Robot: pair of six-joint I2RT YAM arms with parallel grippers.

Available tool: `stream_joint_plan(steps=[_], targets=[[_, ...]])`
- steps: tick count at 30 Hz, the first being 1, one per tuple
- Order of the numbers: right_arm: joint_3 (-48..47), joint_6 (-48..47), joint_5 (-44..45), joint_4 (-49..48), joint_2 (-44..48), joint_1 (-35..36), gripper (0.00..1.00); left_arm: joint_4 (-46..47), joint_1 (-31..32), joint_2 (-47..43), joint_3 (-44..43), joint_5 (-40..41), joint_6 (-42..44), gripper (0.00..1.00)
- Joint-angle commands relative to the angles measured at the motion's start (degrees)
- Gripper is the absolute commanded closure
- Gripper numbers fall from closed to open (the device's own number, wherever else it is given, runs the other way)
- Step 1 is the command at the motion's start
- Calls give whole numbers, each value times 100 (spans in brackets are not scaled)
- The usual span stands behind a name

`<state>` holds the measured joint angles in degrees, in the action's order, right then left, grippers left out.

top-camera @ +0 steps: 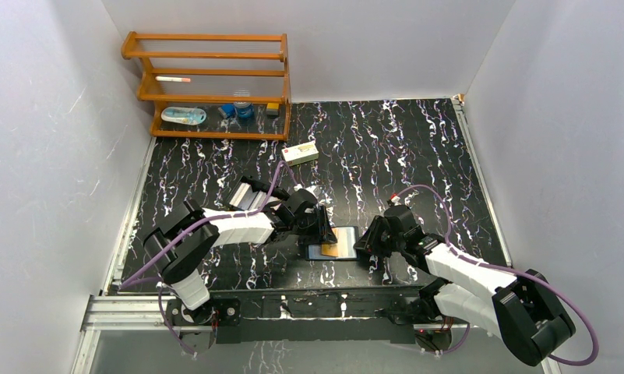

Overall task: Put the credit cards into the card holder
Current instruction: Insert the credit card into the card holder.

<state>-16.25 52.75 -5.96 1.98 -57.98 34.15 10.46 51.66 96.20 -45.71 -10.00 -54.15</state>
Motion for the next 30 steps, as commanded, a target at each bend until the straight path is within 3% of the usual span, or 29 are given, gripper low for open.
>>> stream_joint_plan(steps=[1,19,30], targets=[[151,-11,-81,84,-58,51,67,-866,-8,-65,85,608,175,64],[199,-2,-99,83,35,55,67,-1172,-10,-287,83,909,265,61],[186,-1,-108,75,52,55,67,-1311,-15,-124,48,921,309,83]])
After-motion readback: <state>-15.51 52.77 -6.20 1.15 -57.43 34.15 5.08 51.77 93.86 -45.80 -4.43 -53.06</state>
